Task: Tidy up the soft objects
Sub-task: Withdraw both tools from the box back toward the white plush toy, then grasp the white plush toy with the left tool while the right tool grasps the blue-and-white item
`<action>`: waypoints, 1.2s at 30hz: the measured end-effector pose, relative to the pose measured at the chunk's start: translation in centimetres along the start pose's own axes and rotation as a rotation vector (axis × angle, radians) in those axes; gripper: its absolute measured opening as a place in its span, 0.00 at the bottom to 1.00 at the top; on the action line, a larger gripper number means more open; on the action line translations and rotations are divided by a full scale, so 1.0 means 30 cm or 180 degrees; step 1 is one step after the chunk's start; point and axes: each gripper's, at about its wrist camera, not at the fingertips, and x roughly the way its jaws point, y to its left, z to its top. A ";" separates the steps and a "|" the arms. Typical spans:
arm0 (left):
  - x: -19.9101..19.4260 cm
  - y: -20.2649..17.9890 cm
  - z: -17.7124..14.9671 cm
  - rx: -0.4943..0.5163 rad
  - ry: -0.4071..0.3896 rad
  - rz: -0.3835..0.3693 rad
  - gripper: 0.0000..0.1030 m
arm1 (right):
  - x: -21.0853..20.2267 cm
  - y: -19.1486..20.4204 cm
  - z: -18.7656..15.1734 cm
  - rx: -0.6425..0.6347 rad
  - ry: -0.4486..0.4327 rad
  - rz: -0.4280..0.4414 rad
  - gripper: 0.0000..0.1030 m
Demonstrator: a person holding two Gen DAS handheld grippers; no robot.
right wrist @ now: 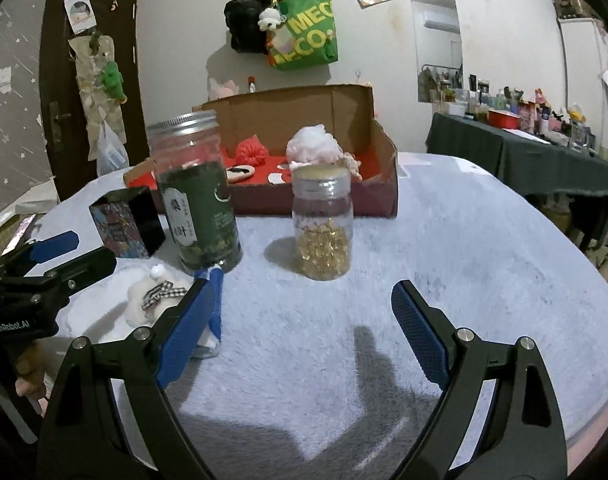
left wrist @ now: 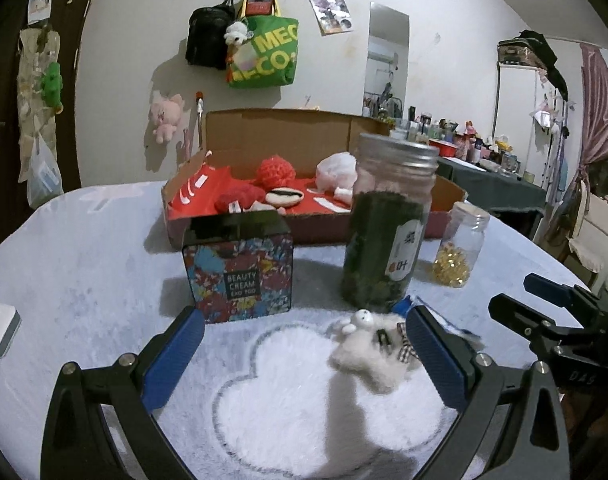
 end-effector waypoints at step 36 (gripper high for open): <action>0.049 0.058 0.028 0.0223 0.0505 -0.0157 1.00 | 0.162 0.090 0.040 -0.0227 0.0844 0.0541 0.88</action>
